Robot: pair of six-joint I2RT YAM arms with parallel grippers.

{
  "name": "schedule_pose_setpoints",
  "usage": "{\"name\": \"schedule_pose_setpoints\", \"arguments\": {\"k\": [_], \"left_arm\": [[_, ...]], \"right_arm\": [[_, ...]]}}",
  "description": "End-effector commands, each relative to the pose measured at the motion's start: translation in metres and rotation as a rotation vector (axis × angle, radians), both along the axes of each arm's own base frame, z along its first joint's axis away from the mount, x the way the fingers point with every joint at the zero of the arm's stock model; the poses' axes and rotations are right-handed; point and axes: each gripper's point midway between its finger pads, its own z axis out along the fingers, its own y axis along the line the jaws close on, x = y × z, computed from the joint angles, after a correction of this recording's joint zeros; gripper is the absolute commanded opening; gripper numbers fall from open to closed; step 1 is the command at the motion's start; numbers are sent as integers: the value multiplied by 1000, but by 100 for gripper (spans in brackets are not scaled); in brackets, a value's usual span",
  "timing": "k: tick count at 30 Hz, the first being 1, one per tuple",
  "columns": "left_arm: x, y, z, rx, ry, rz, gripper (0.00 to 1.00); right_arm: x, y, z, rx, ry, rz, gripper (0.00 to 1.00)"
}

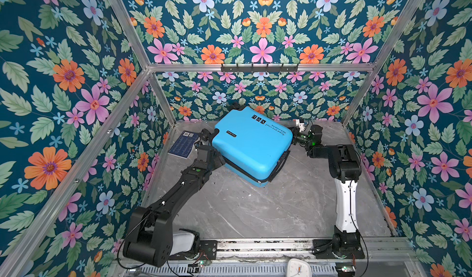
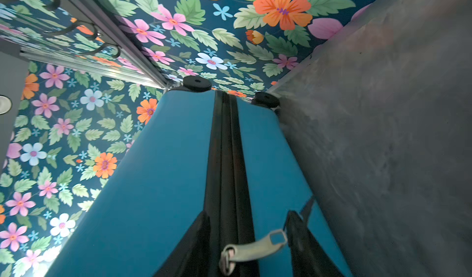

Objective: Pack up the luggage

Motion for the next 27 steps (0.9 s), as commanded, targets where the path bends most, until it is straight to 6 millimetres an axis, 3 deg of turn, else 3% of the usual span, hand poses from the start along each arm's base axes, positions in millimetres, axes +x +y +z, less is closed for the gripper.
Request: {"name": "schedule_pose_setpoints", "arguments": {"k": [1,9,13,16,18,21,27], "left_arm": [[25,-27,8,-42,-55,-123,89],[64,-56,5,-66,-66,-227,89],[70,-71,7,-107,-74,-277,88],[69,-80,12,-122,-92,-309,88],[63,-80,15,-112,-103,-317,88],[46,-66,18,-87,-113,-291,88],[-15,-44,-1,-91,-88,-282,83]], "right_arm": [[-45,15,47,44,-204,145,49],[-121,10,45,-28,-192,151,49],[-135,-1,12,-141,-34,86,47],[-134,-22,-13,-272,116,-32,47],[-133,-50,-31,-351,246,-145,48],[-139,-84,-43,-398,373,-258,48],[-178,-108,-38,-521,409,-341,50]]}}
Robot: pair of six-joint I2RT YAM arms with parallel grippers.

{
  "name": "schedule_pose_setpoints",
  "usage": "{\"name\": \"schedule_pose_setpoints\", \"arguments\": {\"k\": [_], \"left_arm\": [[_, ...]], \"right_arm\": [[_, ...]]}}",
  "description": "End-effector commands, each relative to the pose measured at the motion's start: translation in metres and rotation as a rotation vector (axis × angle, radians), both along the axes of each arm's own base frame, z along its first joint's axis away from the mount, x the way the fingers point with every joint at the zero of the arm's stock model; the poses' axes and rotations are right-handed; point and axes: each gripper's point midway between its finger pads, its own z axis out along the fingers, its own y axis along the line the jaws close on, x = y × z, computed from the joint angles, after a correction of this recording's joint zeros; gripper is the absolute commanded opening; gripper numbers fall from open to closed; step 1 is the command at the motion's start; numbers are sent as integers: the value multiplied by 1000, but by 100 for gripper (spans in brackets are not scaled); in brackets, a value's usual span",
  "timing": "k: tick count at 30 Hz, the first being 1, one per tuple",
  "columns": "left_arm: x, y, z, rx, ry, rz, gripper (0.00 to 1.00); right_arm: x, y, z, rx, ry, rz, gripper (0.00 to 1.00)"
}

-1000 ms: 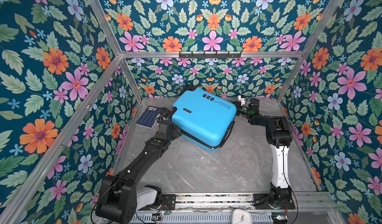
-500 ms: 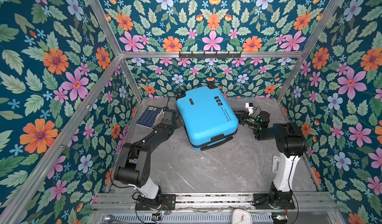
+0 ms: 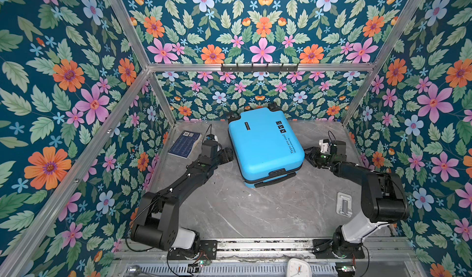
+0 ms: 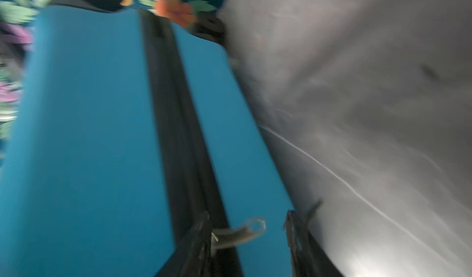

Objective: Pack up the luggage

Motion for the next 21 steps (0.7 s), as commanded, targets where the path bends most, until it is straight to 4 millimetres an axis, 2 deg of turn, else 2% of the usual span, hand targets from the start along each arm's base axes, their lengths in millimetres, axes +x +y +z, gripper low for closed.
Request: {"name": "schedule_pose_setpoints", "arguments": {"k": [1,4,7,9,15,17,21], "left_arm": [[-30,2,-13,-29,7,-29,82],[-64,0,-21,-92,-46,-72,79],[-93,-18,-17,-149,-169,-155,76],[-110,-31,-20,-107,-237,-217,76],[-135,-46,-32,-113,-344,-343,70],[-145,-53,-29,-125,-420,-402,66],[-151,-65,-29,-72,-497,-470,63]], "right_arm": [[-33,-11,-19,-109,97,-20,50],[-55,-16,-14,-148,98,-37,50],[-75,-17,-11,-178,107,-40,51],[-87,-15,-7,-196,108,-32,53],[-117,2,15,-310,98,66,53],[-122,9,24,-326,61,91,53],[-126,11,35,-307,28,88,53]]}}
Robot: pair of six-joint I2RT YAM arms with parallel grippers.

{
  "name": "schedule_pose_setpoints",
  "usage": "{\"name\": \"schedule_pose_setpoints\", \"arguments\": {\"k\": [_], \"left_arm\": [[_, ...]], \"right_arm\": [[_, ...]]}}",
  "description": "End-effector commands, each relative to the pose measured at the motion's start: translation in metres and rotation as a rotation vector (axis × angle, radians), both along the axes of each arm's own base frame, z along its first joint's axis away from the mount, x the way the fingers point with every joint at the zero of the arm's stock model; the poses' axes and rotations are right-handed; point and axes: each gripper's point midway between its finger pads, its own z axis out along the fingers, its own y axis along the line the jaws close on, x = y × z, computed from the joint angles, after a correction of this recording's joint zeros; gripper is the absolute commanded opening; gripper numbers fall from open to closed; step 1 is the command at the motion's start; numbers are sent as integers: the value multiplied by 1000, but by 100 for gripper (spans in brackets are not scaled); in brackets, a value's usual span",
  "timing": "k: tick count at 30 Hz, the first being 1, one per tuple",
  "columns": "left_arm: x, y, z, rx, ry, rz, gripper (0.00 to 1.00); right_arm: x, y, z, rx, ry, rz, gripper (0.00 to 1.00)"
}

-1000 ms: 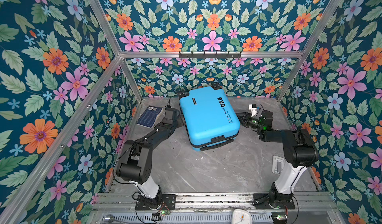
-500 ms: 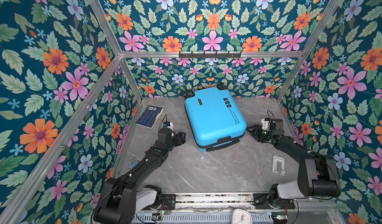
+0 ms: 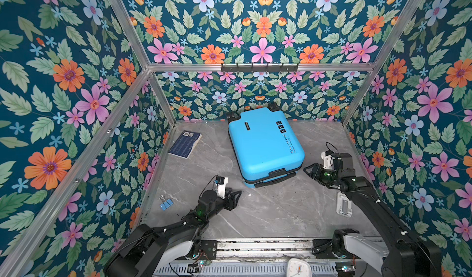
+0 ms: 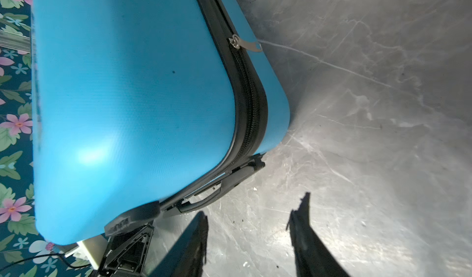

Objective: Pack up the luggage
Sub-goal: 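Withdraw both grippers from the suitcase toward the robot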

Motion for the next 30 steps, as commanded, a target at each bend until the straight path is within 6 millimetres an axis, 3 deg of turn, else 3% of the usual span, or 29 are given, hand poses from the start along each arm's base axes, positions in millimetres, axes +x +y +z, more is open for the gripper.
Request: {"name": "schedule_pose_setpoints", "arguments": {"k": [1,6,11,17,25,30], "left_arm": [[2,-12,41,-50,-240,-55,63],[8,-19,49,-58,-342,-76,56],[16,-25,46,-60,-373,-77,45],[27,-26,46,-20,-401,-42,40],[31,-37,31,49,-369,-97,32],[34,-39,23,79,-339,-100,31]], "right_arm": [[-9,-1,-4,-21,23,5,53],[-9,2,-8,6,41,5,52],[-11,4,-9,22,42,9,51],[-13,5,-11,27,38,13,51],[-9,9,-15,54,45,18,51],[-7,12,-16,68,49,26,51]]}}
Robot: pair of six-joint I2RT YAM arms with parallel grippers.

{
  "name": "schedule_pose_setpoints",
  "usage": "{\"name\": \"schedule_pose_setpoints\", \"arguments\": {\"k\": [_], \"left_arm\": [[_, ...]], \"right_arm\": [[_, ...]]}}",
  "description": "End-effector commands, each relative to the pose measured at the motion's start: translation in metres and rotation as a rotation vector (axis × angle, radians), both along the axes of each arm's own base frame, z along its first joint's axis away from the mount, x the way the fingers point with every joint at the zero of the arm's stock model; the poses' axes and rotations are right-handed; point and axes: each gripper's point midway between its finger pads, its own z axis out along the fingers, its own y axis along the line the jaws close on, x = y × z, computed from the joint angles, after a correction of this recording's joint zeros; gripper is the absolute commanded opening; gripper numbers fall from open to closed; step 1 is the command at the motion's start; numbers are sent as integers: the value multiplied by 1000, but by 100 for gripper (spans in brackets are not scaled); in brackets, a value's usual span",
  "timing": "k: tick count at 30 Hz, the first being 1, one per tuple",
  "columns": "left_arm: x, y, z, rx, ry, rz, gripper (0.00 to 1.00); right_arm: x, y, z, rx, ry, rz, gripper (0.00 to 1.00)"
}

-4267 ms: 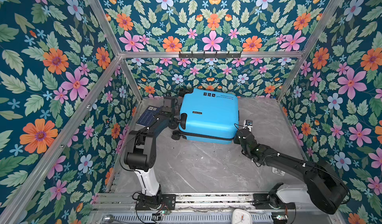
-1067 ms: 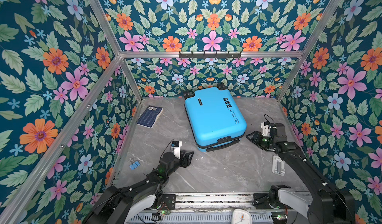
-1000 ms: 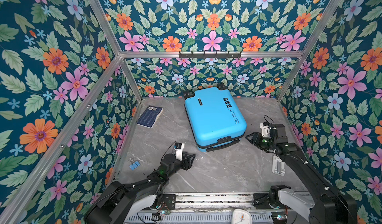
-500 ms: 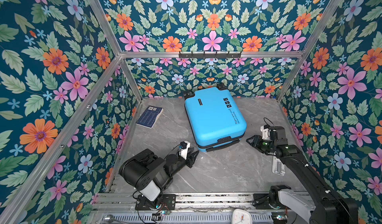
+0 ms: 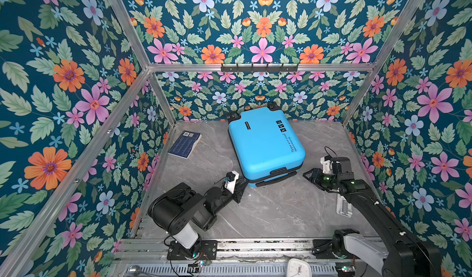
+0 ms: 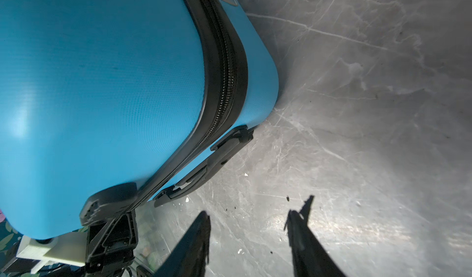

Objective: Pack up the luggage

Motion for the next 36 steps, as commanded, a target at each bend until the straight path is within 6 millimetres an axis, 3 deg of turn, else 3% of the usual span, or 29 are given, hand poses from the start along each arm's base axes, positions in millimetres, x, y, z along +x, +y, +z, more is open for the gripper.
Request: {"name": "schedule_pose_setpoints", "arguments": {"k": [1,5,11,24,36], "left_arm": [[4,0,-10,45,19,12,31],[7,-1,-14,67,26,16,28],[6,-3,-20,91,40,12,35],[16,-4,-13,94,-2,45,26],[23,1,2,109,-78,86,12]], "right_arm": [[5,3,5,23,-19,5,51],[4,5,5,35,-17,3,51],[2,6,6,45,-19,3,51],[-2,10,2,84,-1,3,50],[-6,49,-9,95,32,39,51]]}}
